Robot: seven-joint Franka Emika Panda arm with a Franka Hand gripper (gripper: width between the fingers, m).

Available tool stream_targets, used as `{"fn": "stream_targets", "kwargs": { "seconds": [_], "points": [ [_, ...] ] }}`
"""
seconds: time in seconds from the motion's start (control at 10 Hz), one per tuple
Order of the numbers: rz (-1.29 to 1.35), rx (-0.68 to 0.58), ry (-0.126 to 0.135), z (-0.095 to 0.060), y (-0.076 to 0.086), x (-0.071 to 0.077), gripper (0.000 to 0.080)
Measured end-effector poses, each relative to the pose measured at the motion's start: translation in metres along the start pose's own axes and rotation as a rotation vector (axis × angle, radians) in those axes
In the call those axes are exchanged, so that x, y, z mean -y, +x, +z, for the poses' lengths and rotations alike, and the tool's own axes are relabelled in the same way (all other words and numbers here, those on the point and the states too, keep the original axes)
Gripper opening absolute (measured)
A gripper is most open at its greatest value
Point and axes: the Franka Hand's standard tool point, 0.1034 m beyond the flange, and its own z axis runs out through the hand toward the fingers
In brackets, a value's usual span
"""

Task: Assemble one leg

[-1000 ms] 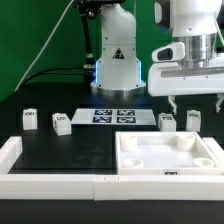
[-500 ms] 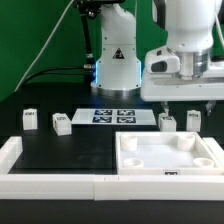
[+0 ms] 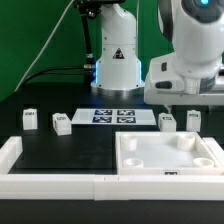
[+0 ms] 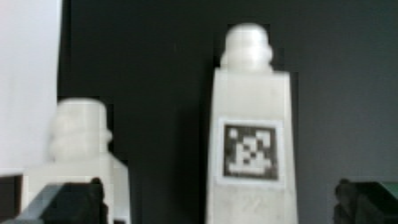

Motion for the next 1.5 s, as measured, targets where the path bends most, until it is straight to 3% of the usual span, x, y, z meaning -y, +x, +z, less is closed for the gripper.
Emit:
{"fn": "stream_targets", "kwargs": {
  "seconds": [0.1,0.2,0.7,1.3,1.5],
  "points": [
    [-0.001,0.103,-0.009,0.003,-0.005,0.000,0.0648],
    [-0.001,0.142,-0.009,0.006,0.000,0.002,0.0648],
    [0.019,0.111,-0.036,0.031,0.003,0.024,0.0648],
    [0.018,0.096,-0.031,0.034,0.007,0.020,0.0648],
    [0.018,0.097,-0.031,0.035,0.007,0.020,0.0378]
  ]
}}
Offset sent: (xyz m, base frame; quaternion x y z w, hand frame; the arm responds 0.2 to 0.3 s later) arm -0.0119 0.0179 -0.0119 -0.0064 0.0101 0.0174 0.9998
